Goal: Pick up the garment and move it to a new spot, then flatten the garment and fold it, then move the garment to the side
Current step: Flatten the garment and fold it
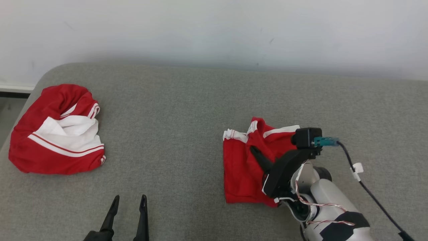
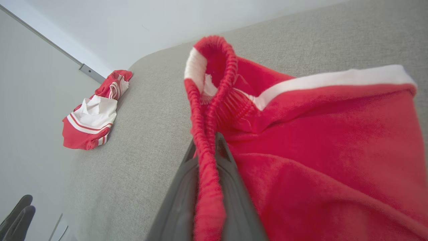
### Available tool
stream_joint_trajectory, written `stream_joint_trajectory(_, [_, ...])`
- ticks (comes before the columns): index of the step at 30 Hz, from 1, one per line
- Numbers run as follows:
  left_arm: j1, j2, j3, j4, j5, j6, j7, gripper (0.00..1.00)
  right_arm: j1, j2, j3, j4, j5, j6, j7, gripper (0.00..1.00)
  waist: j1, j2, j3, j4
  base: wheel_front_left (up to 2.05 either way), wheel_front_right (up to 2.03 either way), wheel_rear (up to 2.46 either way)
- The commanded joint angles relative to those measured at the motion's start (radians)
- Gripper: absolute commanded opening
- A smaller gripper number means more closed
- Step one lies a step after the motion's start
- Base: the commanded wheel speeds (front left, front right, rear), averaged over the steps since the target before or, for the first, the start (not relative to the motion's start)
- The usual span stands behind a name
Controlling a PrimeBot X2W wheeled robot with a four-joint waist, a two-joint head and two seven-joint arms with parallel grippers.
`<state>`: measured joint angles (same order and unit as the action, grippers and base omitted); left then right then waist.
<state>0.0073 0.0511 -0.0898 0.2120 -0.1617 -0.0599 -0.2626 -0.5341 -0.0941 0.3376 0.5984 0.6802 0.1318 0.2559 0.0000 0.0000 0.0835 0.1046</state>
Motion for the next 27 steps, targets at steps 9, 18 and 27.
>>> stream_joint_trajectory(9, [-0.031,-0.001,-0.018,0.001,-0.012,0.014,-0.003,1.0,-0.046,0.04,0.026,0.156,-0.094,-0.002,-0.119,0.0,0.0,0.0,0.034,0.029,0.0,0.0,0.0])
stream_joint_trajectory(18, [-0.028,-0.001,-0.012,0.011,-0.005,0.015,-0.003,1.0,-0.076,0.045,0.092,0.21,-0.071,-0.002,-0.233,1.0,0.0,0.0,0.02,0.013,0.0,0.0,0.0])
stream_joint_trajectory(27, [0.007,-0.001,0.026,-0.006,0.023,0.012,-0.003,1.0,-0.053,-0.015,0.097,0.155,-0.099,-0.002,-0.443,1.0,0.0,0.0,-0.007,-0.047,0.0,0.0,0.0])
